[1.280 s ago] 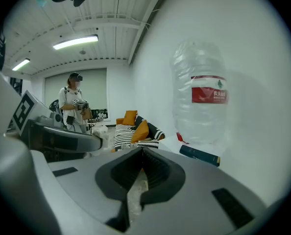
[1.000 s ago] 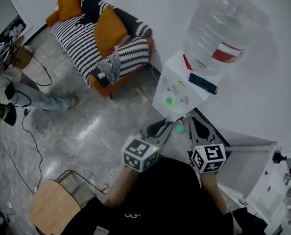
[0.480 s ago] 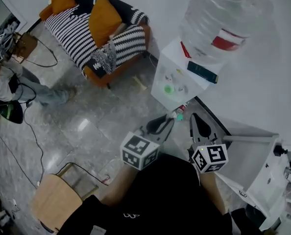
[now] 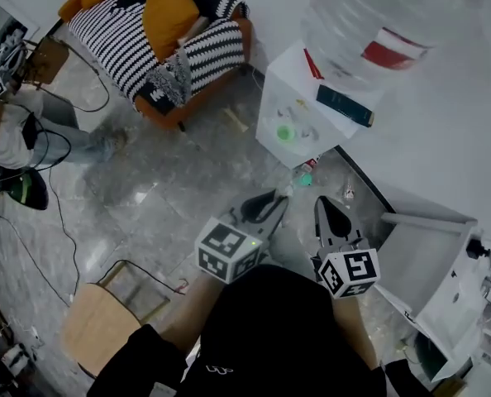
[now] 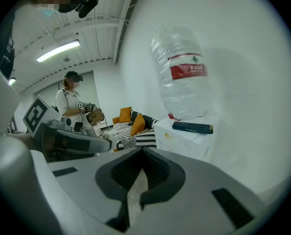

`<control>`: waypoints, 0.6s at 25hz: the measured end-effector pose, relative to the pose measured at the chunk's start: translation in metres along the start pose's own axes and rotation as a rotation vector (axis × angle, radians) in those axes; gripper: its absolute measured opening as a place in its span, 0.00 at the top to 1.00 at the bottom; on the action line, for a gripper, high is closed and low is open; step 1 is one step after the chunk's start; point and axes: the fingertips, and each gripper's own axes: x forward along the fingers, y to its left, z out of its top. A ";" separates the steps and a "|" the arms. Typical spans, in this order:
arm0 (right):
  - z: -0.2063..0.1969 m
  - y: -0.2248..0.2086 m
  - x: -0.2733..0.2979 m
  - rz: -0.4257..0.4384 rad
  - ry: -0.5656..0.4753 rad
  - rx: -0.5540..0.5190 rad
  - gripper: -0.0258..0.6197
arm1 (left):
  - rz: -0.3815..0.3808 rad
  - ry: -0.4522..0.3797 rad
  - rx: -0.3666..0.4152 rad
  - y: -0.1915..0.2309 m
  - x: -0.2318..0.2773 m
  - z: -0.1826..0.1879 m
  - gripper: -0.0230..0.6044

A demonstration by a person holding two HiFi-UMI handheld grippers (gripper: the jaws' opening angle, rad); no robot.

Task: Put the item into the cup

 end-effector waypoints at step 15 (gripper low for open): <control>-0.061 -0.063 0.060 -0.045 0.002 0.083 0.95 | 0.021 0.138 -0.057 0.041 0.051 -0.070 0.85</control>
